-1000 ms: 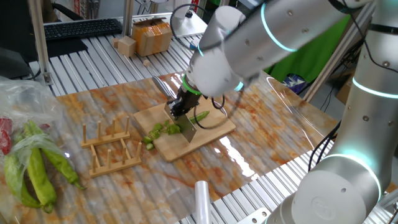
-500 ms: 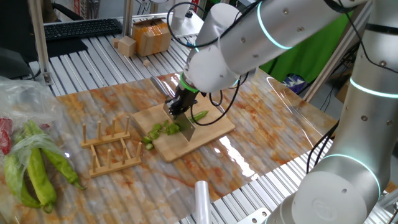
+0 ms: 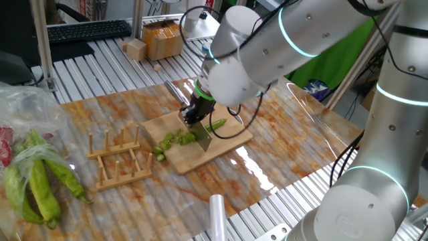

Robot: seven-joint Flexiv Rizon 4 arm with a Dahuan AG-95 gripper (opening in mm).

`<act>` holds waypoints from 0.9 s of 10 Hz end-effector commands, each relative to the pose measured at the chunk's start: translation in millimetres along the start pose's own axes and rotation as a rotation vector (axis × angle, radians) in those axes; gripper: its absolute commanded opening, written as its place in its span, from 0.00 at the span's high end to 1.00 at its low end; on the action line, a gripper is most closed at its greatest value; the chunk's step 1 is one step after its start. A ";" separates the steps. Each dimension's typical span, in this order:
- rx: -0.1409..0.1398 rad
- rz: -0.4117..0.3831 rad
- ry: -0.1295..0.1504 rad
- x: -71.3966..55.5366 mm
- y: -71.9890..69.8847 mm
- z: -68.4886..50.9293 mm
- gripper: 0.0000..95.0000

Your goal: Chop the chili peppers

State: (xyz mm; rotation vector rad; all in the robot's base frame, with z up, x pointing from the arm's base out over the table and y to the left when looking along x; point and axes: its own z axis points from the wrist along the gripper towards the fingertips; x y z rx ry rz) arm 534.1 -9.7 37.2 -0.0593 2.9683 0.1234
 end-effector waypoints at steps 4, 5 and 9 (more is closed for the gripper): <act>0.024 0.011 -0.012 1.9 0.7 -1.7 1.00; 0.033 0.011 -0.012 0.7 1.5 -1.7 1.00; 0.021 0.021 -0.013 -3.1 3.9 -0.8 1.00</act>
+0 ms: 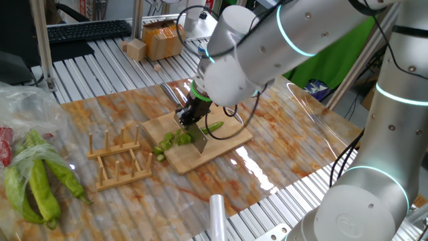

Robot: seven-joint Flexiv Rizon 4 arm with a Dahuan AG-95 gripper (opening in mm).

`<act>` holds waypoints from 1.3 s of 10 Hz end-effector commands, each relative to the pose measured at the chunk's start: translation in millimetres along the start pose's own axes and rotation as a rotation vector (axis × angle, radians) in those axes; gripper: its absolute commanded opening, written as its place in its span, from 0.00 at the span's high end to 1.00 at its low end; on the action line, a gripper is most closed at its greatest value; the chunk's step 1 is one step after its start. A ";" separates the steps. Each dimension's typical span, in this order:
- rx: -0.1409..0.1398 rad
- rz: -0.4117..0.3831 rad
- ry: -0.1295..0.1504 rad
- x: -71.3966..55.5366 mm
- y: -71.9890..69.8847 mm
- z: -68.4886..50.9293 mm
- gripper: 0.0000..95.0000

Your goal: Chop the chili peppers

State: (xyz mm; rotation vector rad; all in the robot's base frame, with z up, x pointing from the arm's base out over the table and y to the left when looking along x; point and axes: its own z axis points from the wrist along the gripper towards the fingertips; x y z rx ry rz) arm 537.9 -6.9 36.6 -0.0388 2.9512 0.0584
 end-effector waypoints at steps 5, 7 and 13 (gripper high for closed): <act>-0.007 0.006 0.016 -1.0 2.2 -4.8 1.00; -0.006 0.005 0.023 -2.0 2.0 -8.7 1.00; -0.010 0.010 0.068 -7.9 -0.8 -38.5 1.00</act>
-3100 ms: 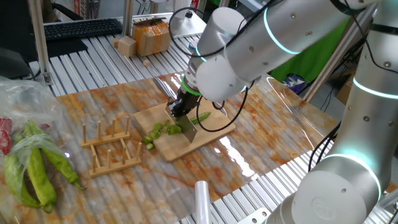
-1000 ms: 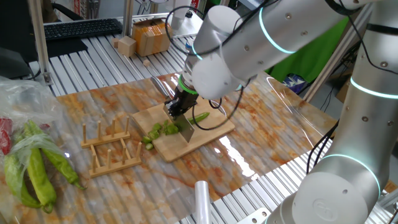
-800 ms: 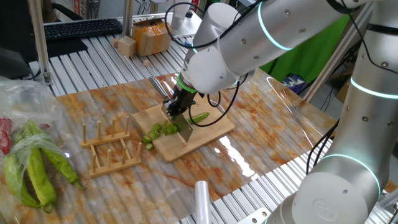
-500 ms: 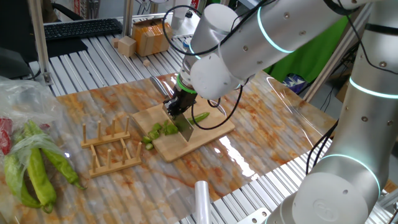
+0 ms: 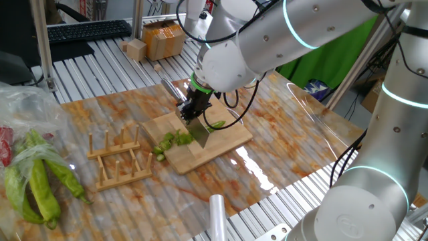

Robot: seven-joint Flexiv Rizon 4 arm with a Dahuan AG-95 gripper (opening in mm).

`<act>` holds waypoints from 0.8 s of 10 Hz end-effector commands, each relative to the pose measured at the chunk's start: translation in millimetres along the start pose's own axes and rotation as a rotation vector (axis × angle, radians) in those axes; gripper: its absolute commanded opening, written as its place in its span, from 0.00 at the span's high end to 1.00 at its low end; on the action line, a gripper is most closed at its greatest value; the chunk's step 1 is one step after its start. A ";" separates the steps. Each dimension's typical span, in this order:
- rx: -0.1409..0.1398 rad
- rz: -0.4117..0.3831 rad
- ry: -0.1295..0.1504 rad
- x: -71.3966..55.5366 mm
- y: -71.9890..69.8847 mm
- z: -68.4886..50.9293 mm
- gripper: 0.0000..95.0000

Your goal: Chop the chili peppers

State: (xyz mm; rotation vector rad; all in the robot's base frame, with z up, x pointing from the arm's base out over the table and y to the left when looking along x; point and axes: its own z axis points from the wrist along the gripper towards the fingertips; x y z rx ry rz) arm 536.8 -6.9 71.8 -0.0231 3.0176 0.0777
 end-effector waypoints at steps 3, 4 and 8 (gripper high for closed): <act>0.000 -0.020 0.009 -3.1 -10.8 -10.8 1.00; 0.000 -0.024 0.008 -3.1 -13.5 -9.8 1.00; -0.001 -0.030 0.007 -3.0 -16.2 -8.3 1.00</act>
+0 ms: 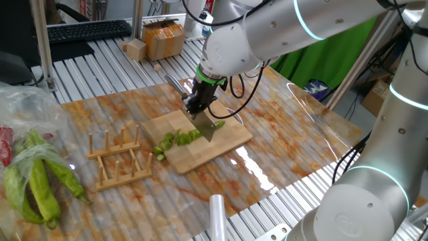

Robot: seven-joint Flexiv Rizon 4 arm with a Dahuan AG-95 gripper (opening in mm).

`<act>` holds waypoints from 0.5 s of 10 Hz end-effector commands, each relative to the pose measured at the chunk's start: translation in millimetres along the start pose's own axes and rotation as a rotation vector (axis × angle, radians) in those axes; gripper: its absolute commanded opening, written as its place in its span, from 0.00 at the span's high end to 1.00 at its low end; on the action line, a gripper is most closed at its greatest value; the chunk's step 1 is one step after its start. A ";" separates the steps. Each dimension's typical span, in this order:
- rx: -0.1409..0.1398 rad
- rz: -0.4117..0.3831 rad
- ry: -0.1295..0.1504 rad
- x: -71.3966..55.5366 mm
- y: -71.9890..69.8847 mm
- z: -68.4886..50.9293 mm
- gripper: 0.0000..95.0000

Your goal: Chop the chili peppers

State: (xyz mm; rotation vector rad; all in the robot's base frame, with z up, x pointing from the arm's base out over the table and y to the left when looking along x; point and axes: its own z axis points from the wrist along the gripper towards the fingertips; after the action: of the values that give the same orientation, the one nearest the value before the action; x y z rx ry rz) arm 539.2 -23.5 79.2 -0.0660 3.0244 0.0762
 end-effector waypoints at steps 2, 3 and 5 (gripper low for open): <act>-0.002 -0.007 -0.006 1.1 -3.9 1.1 1.00; -0.003 -0.007 -0.005 1.2 -4.5 1.2 1.00; -0.001 -0.009 -0.009 1.9 -4.7 6.0 1.00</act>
State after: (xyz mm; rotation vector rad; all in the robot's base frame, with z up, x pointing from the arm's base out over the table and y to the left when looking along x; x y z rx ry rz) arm 538.7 -26.6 69.8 -0.0861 3.0141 0.0821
